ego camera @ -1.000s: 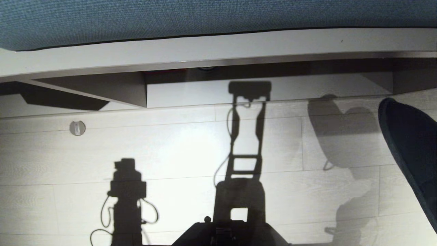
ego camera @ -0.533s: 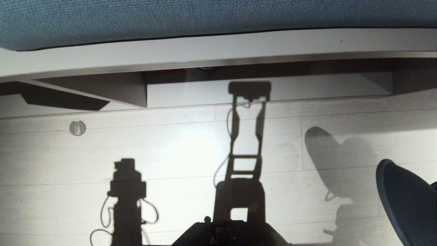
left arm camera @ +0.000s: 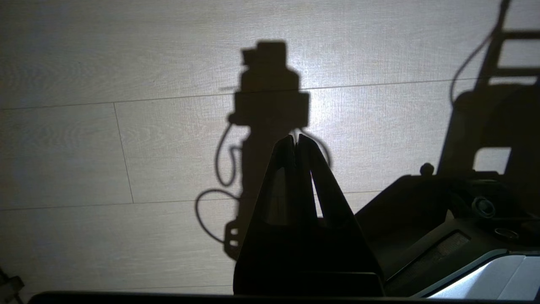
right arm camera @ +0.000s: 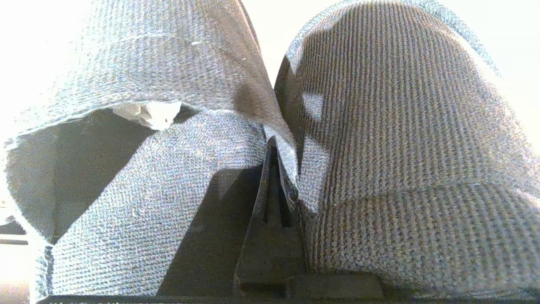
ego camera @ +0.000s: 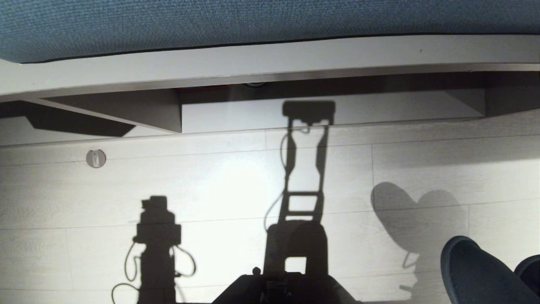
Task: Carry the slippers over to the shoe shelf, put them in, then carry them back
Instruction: Place the slippers on the floor
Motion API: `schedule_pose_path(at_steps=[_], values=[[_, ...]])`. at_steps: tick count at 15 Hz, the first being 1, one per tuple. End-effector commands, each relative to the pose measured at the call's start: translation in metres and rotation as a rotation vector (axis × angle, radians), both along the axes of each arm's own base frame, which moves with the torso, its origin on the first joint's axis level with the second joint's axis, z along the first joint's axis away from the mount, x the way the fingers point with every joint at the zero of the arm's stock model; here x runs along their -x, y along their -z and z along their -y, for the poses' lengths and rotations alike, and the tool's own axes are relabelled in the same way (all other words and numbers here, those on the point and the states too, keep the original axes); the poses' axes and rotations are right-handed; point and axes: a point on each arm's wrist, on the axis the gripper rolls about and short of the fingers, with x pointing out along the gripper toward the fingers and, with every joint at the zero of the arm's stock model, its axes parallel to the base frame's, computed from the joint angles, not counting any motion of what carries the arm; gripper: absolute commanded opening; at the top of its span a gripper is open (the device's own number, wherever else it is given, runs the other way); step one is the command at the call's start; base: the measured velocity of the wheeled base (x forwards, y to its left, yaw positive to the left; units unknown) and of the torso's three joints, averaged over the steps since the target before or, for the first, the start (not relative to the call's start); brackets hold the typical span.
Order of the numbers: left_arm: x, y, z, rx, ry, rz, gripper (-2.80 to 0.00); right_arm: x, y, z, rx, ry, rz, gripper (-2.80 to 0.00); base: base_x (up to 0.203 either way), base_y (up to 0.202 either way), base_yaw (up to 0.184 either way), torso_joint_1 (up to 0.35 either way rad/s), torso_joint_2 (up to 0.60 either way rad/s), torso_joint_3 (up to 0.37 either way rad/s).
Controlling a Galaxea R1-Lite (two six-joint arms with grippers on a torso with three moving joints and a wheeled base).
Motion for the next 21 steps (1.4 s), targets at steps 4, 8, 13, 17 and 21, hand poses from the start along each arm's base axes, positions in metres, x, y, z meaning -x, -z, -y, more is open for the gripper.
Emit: schedule_pose_path(at_steps=[4, 8, 13, 17, 21], values=[[0.0000, 0.0000, 0.0000, 0.001, 0.000, 0.001, -2.80, 0.0014, 0.0020, 0.0000, -0.017, -0.002, 0.012, -2.80, 0.000, 0.000, 0.000, 0.000, 0.00, 0.000], [0.0000, 0.0000, 0.0000, 0.000, 0.000, 0.001, -2.80, 0.0014, 0.0020, 0.0000, -0.017, -0.002, 0.012, -2.80, 0.000, 0.000, 0.000, 0.000, 0.00, 0.000], [0.0000, 0.0000, 0.0000, -0.002, 0.000, 0.001, -2.80, 0.0014, 0.0020, 0.0000, -0.017, -0.002, 0.012, -2.80, 0.000, 0.000, 0.000, 0.000, 0.00, 0.000], [-0.0001, 0.0000, 0.0000, 0.001, 0.000, -0.001, -2.80, 0.0014, 0.0020, 0.0000, -0.017, -0.002, 0.012, -2.80, 0.000, 0.000, 0.000, 0.000, 0.00, 0.000], [-0.0001, 0.0000, 0.0000, 0.003, 0.000, -0.001, -2.80, 0.0014, 0.0020, 0.0000, -0.017, -0.002, 0.012, -2.80, 0.000, 0.000, 0.000, 0.001, 0.00, 0.036]])
